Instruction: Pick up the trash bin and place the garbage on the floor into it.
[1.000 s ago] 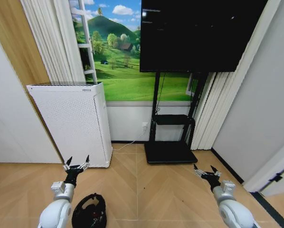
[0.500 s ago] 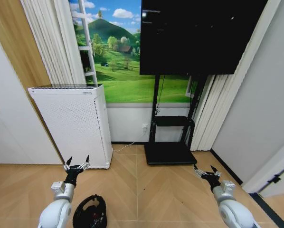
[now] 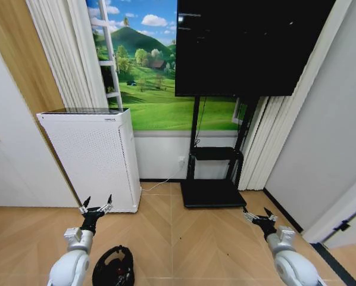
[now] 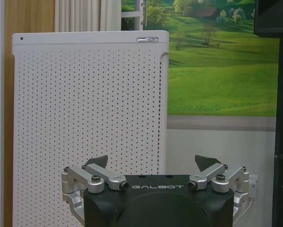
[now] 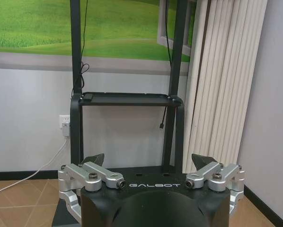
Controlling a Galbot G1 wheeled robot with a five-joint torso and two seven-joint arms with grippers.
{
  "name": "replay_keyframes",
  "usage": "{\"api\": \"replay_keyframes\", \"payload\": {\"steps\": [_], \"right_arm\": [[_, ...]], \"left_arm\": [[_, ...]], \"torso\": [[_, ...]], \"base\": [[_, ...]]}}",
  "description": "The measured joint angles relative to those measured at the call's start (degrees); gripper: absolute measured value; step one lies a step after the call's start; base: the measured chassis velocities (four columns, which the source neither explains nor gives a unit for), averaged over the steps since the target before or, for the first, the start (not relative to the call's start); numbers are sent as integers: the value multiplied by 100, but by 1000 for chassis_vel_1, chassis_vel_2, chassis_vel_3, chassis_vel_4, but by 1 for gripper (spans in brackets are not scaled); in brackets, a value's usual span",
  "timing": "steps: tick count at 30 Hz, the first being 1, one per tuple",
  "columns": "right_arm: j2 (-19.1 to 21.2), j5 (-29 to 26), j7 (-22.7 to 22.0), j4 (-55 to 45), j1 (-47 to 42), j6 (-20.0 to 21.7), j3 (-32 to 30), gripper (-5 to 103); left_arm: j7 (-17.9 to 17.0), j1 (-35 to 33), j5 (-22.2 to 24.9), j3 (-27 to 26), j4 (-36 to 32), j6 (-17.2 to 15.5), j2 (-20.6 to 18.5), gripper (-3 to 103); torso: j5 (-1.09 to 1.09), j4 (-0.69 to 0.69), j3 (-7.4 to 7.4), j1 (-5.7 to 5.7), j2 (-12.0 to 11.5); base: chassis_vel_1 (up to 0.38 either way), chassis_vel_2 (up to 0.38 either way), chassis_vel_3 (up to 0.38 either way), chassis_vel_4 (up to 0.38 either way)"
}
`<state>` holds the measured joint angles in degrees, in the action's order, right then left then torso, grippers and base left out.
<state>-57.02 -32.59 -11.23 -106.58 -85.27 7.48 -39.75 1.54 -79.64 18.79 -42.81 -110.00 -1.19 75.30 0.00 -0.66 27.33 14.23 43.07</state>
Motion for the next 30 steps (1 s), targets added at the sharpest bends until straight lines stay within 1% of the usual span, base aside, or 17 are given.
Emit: {"api": "replay_keyframes", "payload": {"steps": [10, 14, 17, 22, 23, 25, 27, 28, 29, 30], "right_arm": [[0, 0, 0, 0, 0, 0, 0, 100], [0, 0, 0, 0, 0, 0, 0, 100], [0, 0, 0, 0, 0, 0, 0, 100], [0, 0, 1, 0, 1, 0, 0, 100], [0, 0, 0, 0, 0, 0, 0, 100], [0, 0, 0, 0, 0, 0, 0, 100], [0, 0, 0, 0, 1, 0, 0, 100], [0, 0, 0, 0, 1, 0, 0, 100], [0, 0, 0, 0, 0, 0, 1, 100], [0, 0, 0, 0, 1, 0, 0, 100]], "left_arm": [[0, 0, 0, 0, 0, 0, 0, 100], [0, 0, 0, 0, 0, 0, 0, 100], [0, 1, 0, 0, 0, 0, 0, 100], [0, 0, 0, -1, 0, 0, 0, 100], [0, 0, 0, 0, 0, 0, 1, 100], [1, 1, 0, 0, 0, 0, 0, 100], [1, 0, 1, 0, 0, 0, 1, 100], [1, 0, 1, 0, 0, 0, 1, 100], [0, 0, 0, -1, 0, 0, 1, 100], [0, 0, 0, -1, 0, 1, 0, 100]], "torso": [[0, 1, -13, -5, -23], [1, -2, -20, -11, -34], [0, 1, -24, -14, -38], [-1, 2, -28, -18, -46], [1, -2, -30, -19, -48], [4, -3, -30, -19, -49], [-4, 0, -32, -20, -52], [-4, 0, -32, -20, -52], [1, 3, -32, -20, -55], [3, 0, -34, -21, -56]], "base": [[0, 0, 0, 0], [90, -85, -112, 101], [173, -152, -157, 161], [229, -206, -202, 216], [251, -255, -244, 221], [242, -255, -281, 256], [249, -287, -269, 265], [249, -274, -256, 275], [303, -274, -331, 302], [330, -287, -331, 326]]}}
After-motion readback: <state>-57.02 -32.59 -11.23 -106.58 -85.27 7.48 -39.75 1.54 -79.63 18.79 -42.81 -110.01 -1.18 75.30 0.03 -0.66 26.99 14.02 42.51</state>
